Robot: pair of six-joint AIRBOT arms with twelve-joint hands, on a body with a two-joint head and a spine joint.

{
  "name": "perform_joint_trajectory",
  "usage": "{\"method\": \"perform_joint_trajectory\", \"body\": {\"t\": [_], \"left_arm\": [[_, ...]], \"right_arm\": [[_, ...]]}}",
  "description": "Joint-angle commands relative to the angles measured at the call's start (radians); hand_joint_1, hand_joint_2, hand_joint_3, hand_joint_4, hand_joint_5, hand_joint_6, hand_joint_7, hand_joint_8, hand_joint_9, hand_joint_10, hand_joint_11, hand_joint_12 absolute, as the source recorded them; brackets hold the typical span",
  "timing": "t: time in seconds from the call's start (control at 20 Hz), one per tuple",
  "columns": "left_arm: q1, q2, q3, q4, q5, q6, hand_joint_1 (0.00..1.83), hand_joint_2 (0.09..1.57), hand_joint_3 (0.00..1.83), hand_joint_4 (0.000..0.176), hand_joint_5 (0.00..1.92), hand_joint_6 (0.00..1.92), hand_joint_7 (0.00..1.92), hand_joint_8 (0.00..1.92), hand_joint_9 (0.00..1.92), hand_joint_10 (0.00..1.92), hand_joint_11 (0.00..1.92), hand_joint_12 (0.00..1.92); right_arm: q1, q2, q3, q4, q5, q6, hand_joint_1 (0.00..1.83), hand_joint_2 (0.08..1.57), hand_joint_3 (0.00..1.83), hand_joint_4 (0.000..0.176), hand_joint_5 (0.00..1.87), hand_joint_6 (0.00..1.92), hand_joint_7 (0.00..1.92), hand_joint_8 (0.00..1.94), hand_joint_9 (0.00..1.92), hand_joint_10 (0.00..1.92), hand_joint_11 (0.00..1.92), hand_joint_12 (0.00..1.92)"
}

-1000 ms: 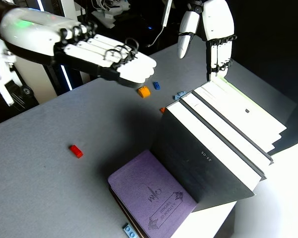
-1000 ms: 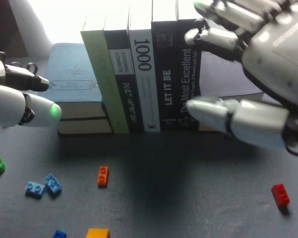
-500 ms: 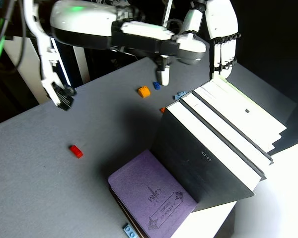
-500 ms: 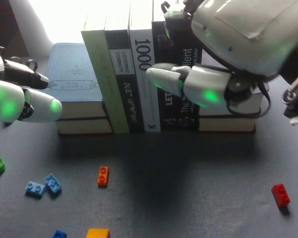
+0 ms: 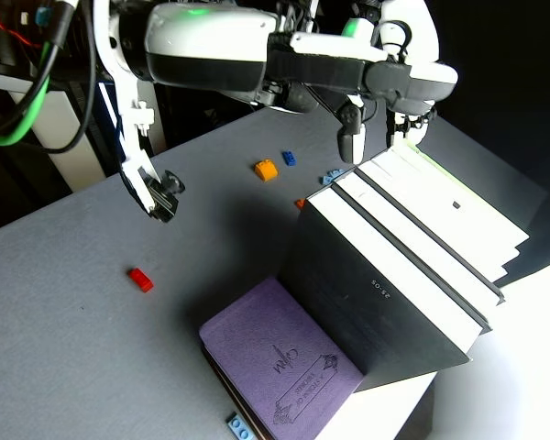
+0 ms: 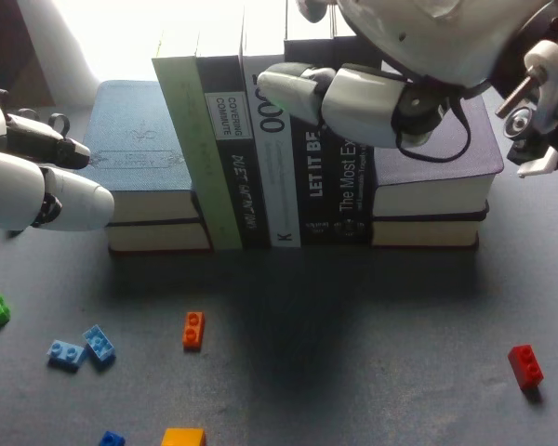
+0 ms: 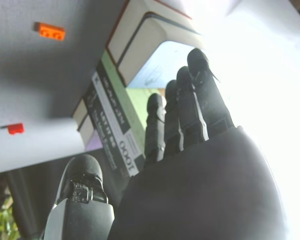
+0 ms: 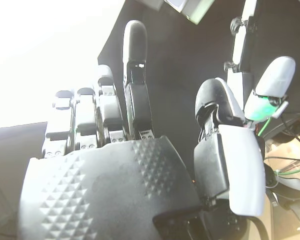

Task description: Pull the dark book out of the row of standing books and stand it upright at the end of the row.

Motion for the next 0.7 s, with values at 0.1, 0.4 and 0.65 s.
{"method": "perform_joint_trajectory", "body": {"t": [0.1, 0.4, 0.65], "left_arm": [[-0.013, 0.011, 0.002, 0.032, -0.061, -0.001, 0.00, 1.20, 0.00, 0.056, 0.16, 0.00, 0.16, 0.00, 0.20, 0.00, 0.29, 0.02], [-0.012, 0.011, 0.002, 0.032, -0.058, -0.002, 0.00, 1.19, 0.00, 0.058, 0.19, 0.01, 0.18, 0.01, 0.22, 0.01, 0.31, 0.03], [-0.012, 0.011, 0.002, 0.032, -0.058, -0.005, 0.00, 1.19, 0.00, 0.060, 0.22, 0.01, 0.20, 0.01, 0.24, 0.01, 0.33, 0.03]], "right_arm": [[-0.013, -0.004, 0.009, -0.050, 0.092, 0.013, 0.00, 1.22, 0.00, 0.000, 0.69, 0.72, 0.20, 0.00, 0.00, 0.00, 0.00, 0.00], [-0.039, -0.007, 0.011, -0.050, 0.096, 0.030, 0.00, 1.22, 0.00, 0.000, 0.70, 0.69, 0.21, 0.00, 0.00, 0.00, 0.00, 0.00], [-0.049, 0.006, -0.031, -0.007, 0.102, -0.004, 0.00, 1.23, 0.00, 0.000, 0.68, 0.67, 0.21, 0.00, 0.00, 0.00, 0.00, 0.00]]}}
